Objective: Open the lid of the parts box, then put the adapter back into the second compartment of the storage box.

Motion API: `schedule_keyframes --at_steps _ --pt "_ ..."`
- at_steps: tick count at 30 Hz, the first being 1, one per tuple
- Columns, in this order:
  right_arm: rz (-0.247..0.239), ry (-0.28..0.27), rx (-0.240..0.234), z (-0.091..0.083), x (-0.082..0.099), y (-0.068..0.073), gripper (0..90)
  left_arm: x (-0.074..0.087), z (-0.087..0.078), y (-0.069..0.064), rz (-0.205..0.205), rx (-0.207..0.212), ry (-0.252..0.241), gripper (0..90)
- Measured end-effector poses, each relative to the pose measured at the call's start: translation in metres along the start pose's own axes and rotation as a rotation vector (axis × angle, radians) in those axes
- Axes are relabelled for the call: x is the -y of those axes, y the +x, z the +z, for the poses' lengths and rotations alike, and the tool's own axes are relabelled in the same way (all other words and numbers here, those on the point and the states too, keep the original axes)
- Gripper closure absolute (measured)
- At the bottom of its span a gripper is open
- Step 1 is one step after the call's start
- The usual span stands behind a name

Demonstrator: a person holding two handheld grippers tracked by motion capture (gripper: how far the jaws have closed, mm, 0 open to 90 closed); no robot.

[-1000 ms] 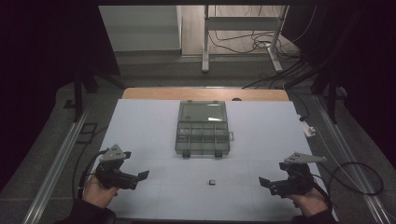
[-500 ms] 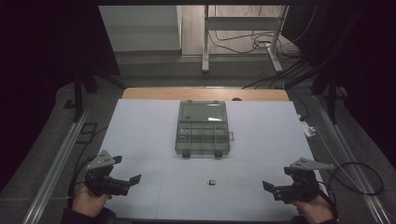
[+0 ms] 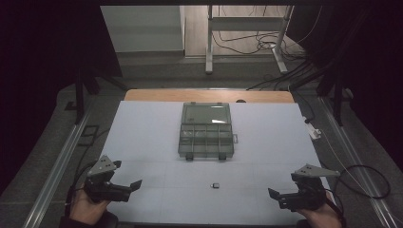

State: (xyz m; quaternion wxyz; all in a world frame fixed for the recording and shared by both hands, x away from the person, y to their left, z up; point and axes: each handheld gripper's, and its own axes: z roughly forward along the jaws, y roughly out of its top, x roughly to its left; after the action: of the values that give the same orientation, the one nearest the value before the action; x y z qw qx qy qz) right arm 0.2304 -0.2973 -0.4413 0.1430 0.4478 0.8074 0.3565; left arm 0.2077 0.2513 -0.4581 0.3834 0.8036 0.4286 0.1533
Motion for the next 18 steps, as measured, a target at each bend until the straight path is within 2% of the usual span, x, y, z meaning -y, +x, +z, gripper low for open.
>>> schedule_keyframes --at_steps 5,18 --pt "-0.006 0.006 0.001 0.0009 -0.0007 0.0006 0.0 -0.0004 0.0008 -0.0002 0.013 -0.005 0.01 0.0" --pt "-0.035 -0.001 -0.032 0.0036 -0.0057 0.0014 0.0 -0.0008 0.0018 0.0004 0.006 0.001 0.026 0.0"
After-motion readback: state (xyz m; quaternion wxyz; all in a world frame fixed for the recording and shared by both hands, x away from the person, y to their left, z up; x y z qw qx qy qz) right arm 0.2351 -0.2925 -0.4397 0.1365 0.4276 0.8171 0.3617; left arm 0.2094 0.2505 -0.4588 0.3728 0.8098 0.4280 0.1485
